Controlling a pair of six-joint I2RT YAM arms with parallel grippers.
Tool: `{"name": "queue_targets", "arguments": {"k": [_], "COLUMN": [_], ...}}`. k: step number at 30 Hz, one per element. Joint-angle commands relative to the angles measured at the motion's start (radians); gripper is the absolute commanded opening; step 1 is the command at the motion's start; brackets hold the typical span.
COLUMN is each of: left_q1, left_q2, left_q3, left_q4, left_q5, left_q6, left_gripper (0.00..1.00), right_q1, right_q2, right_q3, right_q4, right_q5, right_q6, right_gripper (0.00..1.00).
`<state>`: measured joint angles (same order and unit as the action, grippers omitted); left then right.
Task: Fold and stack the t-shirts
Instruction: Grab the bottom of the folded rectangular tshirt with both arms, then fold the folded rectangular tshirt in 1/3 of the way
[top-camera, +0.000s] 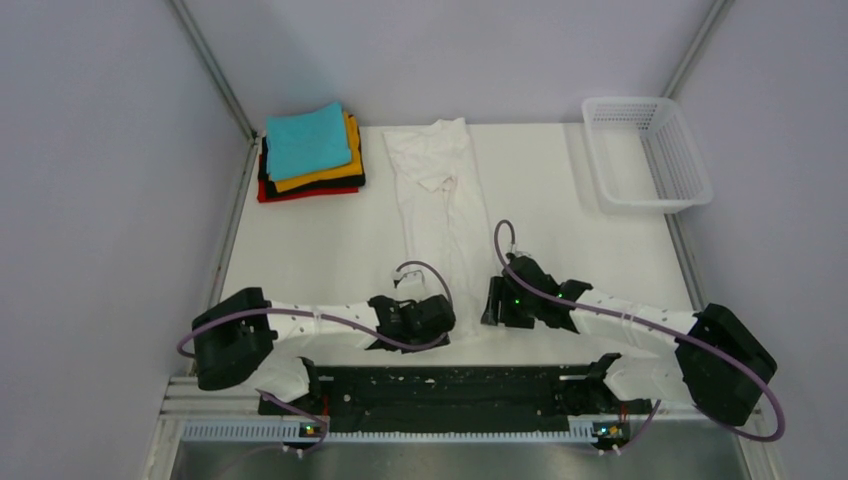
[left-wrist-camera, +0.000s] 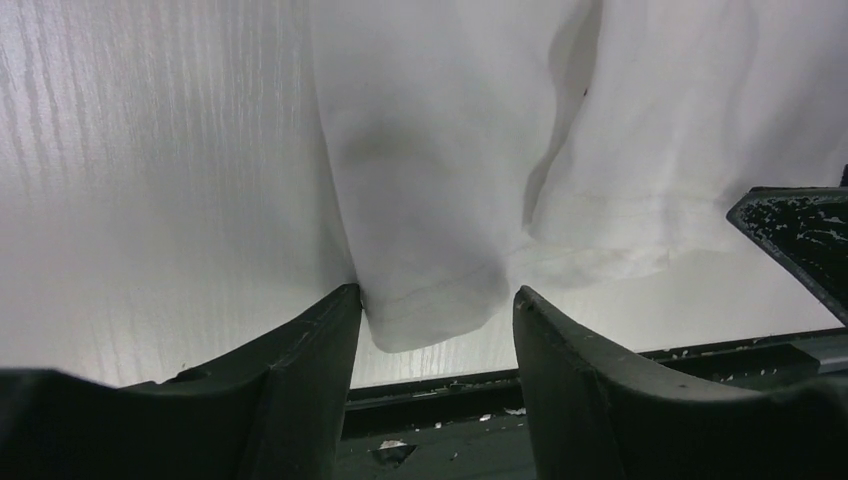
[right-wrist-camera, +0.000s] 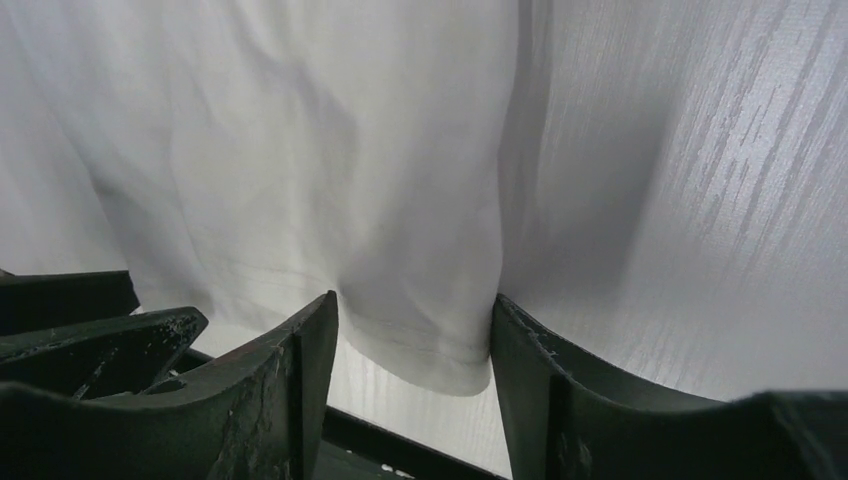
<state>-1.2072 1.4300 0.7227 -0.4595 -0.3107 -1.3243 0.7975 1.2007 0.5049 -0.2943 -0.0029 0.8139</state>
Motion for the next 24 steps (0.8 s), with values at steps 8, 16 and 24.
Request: {"name": "queue_targets", "arguments": {"k": [8,16,24], "left_q1": [-0.006,-0.029,-0.117], "left_q2": [0.005,-0.050,-0.063], "left_q3": [-0.077,-0.095,-0.066], "left_q4": [-0.023,-0.103,-0.196], "left_q5": [-0.024,-0.006,0.018], "left_q6": [-0.096,-0.106,-0.155], "left_gripper": [0.32,0.11,0.00], "right_q1": [0.015,0.014,0.015], "right_q2": [-0.022,-0.115,-0.223], "right_q3": [-0.083,-0.118,-0.129], "right_q4": [-0.151,-0.209,-0.269], "right_q5": [0.052,0.033,-0.053], "right_q6": [0.013,0.029,-0.005], "right_gripper": [0.29,0.00,0.00]}}
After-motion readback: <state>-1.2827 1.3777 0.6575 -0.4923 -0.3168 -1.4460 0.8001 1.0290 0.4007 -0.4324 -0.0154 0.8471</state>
